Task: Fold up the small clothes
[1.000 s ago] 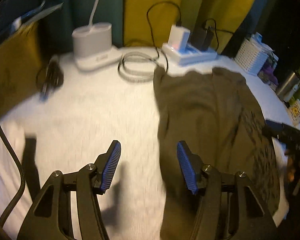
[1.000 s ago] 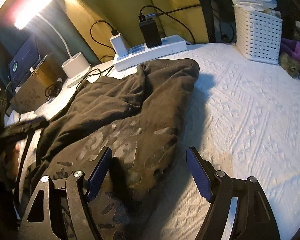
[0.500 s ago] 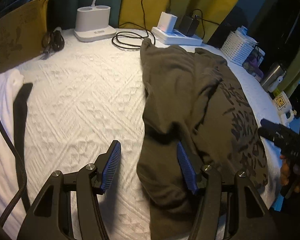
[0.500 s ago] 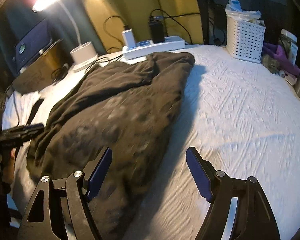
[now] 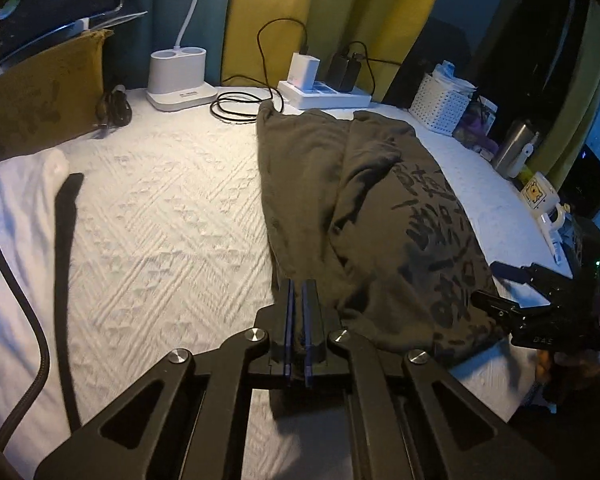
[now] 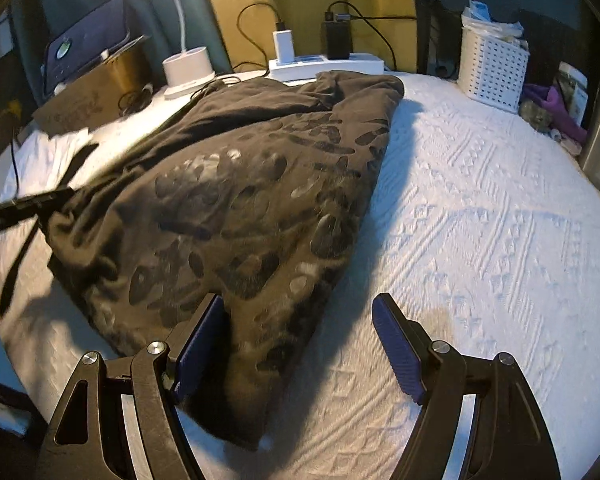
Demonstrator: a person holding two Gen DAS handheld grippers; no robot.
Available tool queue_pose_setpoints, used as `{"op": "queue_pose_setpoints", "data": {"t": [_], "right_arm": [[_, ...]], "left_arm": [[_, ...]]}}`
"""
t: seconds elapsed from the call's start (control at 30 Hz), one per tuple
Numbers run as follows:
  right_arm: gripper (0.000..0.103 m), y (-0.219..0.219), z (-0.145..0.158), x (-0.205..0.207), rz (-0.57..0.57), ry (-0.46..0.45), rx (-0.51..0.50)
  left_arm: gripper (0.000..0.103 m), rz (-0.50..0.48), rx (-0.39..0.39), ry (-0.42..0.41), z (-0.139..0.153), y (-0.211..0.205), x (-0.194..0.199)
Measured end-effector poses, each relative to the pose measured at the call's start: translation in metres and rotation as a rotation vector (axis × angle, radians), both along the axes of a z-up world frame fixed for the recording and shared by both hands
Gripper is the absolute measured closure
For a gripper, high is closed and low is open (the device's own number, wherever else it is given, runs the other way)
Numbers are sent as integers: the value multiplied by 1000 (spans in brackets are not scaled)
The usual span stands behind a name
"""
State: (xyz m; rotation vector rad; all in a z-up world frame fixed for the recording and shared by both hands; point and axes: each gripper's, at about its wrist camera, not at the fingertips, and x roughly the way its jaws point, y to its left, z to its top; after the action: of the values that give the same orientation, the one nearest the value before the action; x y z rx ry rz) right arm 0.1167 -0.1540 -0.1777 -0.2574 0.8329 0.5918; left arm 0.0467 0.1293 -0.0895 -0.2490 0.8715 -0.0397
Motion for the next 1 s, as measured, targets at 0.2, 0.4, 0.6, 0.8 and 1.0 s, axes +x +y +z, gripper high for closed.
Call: {"op": "queue_pose_setpoints", "data": {"t": [0.2, 0.4, 0.6, 0.8, 1.0], "right_arm": [[25, -9, -2, -13, 5, -30, -14], [25, -17, -2, -21, 2, -24, -12], [25, -24, 3, -19, -4, 8, 8], [25, -38, 12, -4, -34, -3, 44], [25, -45, 18, 20, -47, -1, 71]], "left_arm": [[101, 37, 37, 52, -15, 3, -8], [98, 65, 39, 49, -3, 5, -15], [62, -3, 55, -25, 19, -18, -4], [62, -55, 135, -14, 19, -43, 29], [62, -101, 192, -4, 21, -60, 61]]}}
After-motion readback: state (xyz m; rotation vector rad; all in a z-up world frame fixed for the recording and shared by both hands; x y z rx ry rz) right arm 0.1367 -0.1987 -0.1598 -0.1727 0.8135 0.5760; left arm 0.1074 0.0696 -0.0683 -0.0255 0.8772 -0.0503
